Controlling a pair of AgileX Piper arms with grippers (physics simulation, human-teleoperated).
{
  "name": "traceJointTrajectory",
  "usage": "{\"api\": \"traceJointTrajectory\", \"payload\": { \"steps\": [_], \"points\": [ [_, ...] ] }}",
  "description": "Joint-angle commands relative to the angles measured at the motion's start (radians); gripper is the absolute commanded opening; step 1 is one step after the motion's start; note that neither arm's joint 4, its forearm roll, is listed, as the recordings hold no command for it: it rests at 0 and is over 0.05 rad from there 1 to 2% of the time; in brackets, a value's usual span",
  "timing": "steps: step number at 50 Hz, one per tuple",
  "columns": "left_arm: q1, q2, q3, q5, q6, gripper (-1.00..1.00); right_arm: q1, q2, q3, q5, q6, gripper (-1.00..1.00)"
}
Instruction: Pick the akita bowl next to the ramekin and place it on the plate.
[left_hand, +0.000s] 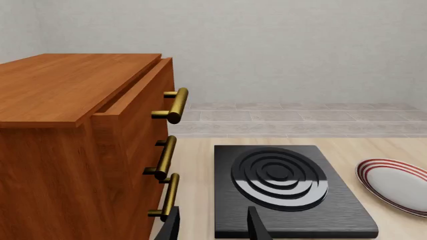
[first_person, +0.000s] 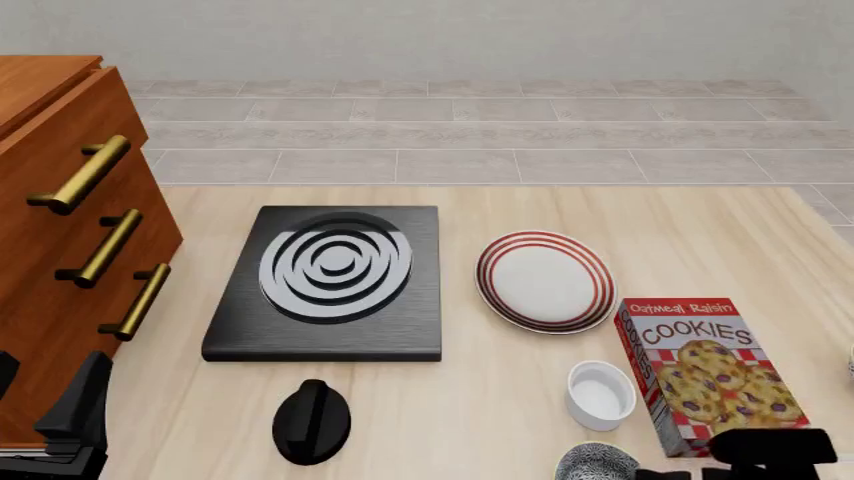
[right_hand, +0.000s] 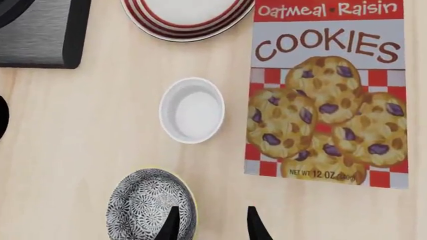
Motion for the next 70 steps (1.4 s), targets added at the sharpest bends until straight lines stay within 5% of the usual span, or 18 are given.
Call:
{"api": "traceJointTrajectory", "payload": {
  "steps": [1, 27, 47, 48, 60, 70],
  "points": [
    [0.000, 0.000, 0.000, 0.000, 0.000, 1.00, 0.010, 0.049, 0.030, -0.066, 0.006, 1.00],
    [0.000, 0.000, 0.000, 0.000, 0.000, 1.00, 0.018, 0.122, 0.074, -0.160, 0.033, 1.00],
    [0.000, 0.000, 0.000, 0.000, 0.000, 1.00, 0.058, 0.290, 0.074, -0.321, 0.057, 1.00],
    [0.000, 0.000, 0.000, 0.000, 0.000, 1.00, 0.048, 0.294, 0.074, -0.326, 0.049, -1.00],
    [0.000, 0.000, 0.000, 0.000, 0.000, 1.00, 0.091, 0.233, 0.074, -0.284, 0.073, -1.00],
    [0.000, 0.000, 0.000, 0.000, 0.000, 1.00, 0.052, 0.148, 0.035, -0.206, 0.000, -1.00]
  ]
}}
